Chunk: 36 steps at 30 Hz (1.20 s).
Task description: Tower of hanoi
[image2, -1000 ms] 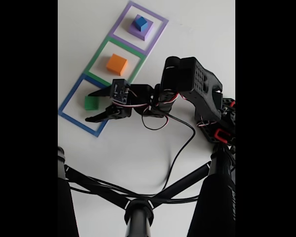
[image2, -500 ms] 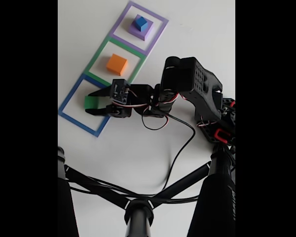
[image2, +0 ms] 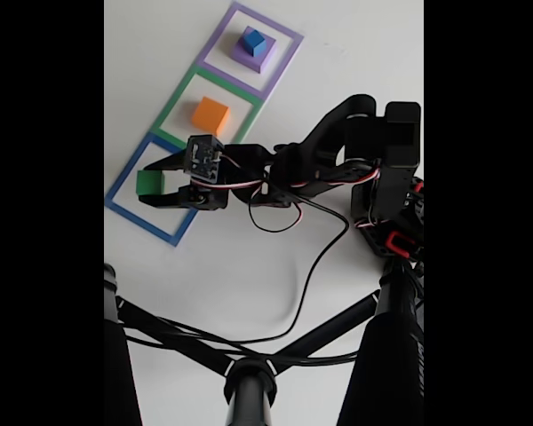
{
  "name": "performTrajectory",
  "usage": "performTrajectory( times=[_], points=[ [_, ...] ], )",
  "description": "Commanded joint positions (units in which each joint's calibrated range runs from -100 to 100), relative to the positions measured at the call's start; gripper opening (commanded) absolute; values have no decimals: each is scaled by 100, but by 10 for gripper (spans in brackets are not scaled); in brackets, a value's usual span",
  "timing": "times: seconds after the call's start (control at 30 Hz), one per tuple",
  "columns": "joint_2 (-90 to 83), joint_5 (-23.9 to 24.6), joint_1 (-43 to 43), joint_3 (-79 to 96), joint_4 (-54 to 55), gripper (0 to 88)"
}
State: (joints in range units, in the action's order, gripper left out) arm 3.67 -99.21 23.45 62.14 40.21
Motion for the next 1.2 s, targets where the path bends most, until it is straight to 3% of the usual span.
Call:
performTrajectory(
  times=[0.0, 0.33, 0.63, 0.9, 1.17],
  points=[
    [-1695, -79, 4, -160, -1600, 82],
    [-3884, -79, -361, -2741, -7308, 75],
    [-4053, -79, -811, -5787, -11098, 75],
    [-4190, -79, -1262, -7014, -12612, 73],
    [-4530, -79, -1847, -6132, -12337, 78]
  ],
)
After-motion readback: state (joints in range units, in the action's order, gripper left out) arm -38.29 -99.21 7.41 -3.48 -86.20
